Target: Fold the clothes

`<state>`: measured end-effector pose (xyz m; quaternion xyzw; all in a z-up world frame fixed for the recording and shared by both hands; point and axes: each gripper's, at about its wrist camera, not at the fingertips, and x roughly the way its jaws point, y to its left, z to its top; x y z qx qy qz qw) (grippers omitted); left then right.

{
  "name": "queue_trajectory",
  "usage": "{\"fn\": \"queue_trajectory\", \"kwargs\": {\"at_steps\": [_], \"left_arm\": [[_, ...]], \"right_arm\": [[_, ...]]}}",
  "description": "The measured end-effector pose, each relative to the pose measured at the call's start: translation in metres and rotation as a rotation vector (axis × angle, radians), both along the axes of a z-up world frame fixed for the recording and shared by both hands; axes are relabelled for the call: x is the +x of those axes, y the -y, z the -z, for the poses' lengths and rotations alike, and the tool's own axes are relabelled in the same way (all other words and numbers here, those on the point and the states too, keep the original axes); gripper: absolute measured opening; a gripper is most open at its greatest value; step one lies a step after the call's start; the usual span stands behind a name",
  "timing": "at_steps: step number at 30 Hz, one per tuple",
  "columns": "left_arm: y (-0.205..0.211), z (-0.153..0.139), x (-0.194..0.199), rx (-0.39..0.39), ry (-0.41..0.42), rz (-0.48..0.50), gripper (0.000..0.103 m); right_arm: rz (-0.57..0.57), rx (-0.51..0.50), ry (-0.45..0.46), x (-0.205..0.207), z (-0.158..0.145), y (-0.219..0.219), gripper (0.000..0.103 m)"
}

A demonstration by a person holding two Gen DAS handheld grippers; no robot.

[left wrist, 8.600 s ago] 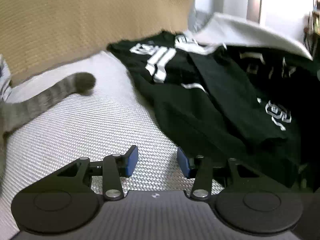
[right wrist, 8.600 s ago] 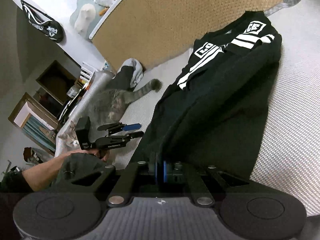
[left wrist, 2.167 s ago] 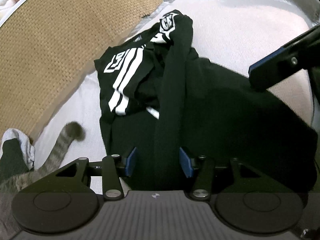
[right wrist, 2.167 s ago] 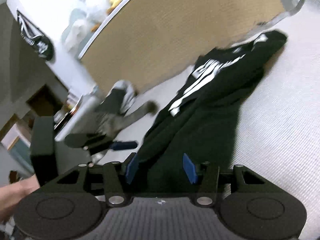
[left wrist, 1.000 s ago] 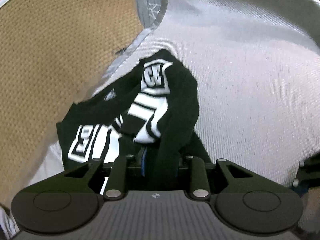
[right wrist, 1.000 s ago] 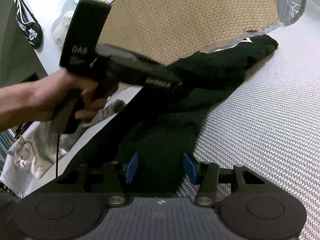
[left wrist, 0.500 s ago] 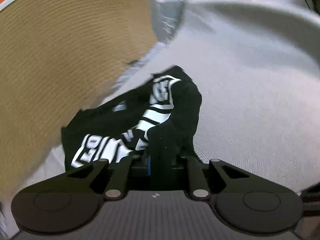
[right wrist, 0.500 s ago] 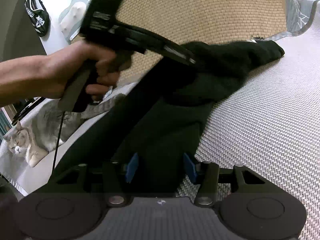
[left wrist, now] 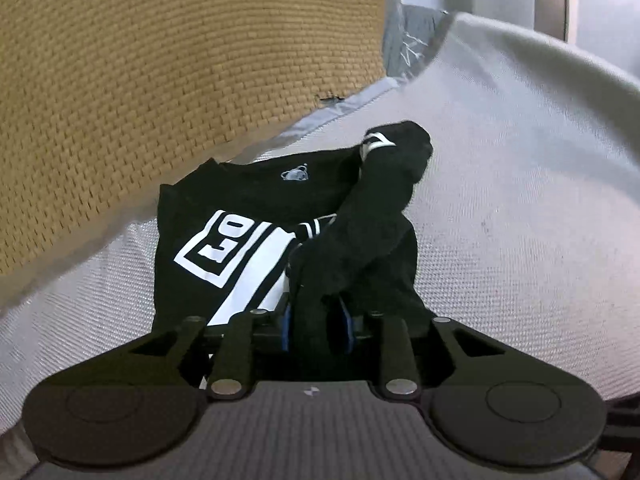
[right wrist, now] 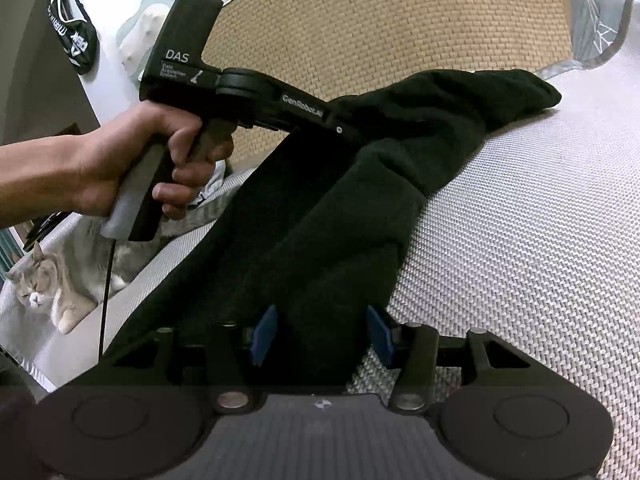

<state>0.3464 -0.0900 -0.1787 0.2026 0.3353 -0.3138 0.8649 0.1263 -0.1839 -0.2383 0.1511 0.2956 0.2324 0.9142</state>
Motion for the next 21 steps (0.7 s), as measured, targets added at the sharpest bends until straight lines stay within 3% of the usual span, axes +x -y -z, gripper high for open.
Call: {"fn": "queue_trajectory", "kwargs": {"at_steps": [7,21], "left_arm": [[0.02,-0.004,-0.019,0.094,0.064,-0.022,0.029],[0.027,-0.004,-0.023,0.125,0.089,-0.047,0.029]], "right_arm": [[0.001,0.0,0.011,-0.003,0.001,-0.002,0.055],[0.0,0.007,0.017,-0.003,0.002,-0.002,0.055]]}}
